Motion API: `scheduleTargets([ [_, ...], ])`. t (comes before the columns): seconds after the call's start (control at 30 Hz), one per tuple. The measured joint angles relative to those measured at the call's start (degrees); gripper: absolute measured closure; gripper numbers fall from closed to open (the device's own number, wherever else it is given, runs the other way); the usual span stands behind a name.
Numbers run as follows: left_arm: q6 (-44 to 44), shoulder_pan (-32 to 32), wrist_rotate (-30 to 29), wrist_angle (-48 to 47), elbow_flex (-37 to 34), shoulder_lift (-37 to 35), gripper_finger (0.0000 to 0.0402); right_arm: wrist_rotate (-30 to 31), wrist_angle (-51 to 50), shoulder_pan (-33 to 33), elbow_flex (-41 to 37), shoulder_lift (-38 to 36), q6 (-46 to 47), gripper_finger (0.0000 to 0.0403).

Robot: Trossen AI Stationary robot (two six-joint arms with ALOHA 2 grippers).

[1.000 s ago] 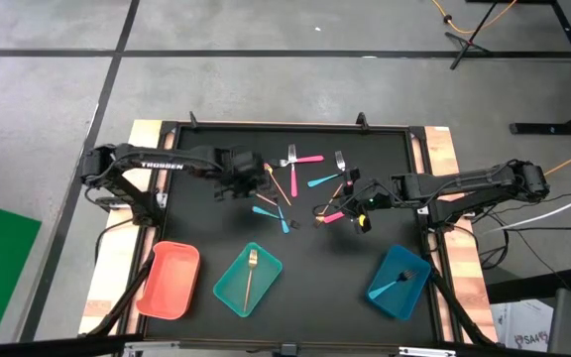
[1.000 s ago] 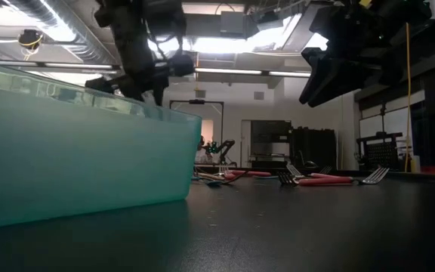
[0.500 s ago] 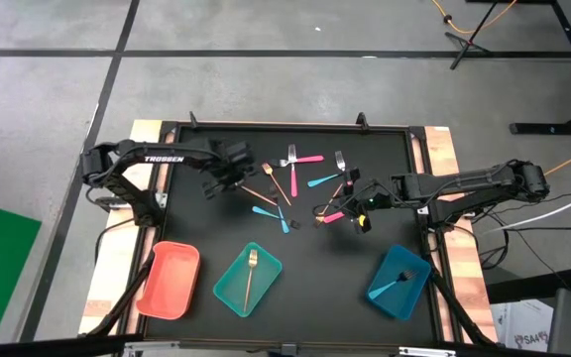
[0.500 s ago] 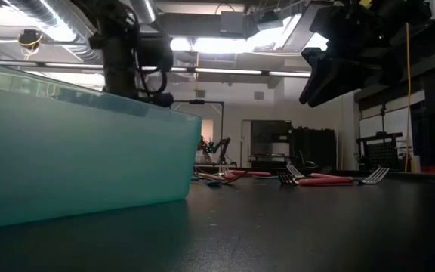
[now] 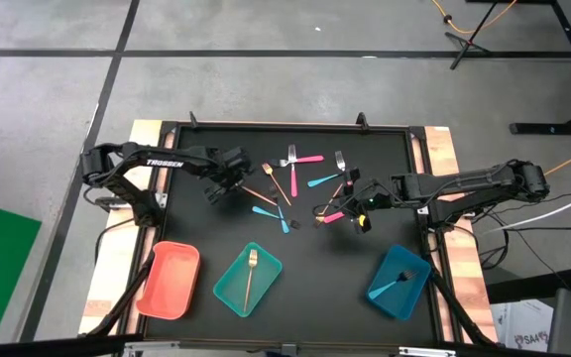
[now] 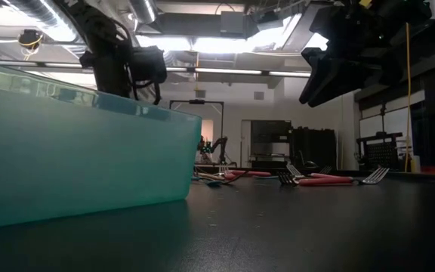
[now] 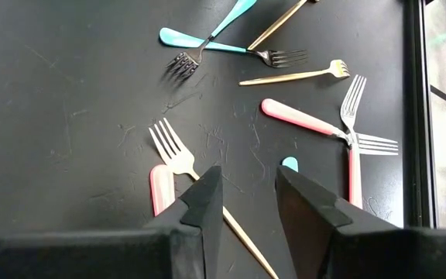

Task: Sort silverware by color (type)
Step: Put the gold fork into the green bin

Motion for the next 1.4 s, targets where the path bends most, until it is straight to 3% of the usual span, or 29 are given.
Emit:
scheduleTargets([
  [0.57, -3.01, 0.63, -2.36, 3.08, -1.61, 0.0, 0.0345, 0.0, 0.22, 0.0, 0.0, 0.0, -0.02, 0.029],
  [1.4, -2.98, 1.75, -1.29, 2.53, -1.61, 0.0, 0.0345, 0.0, -0.17, -0.01, 0.0, 0.0, -0.15, 0.029],
])
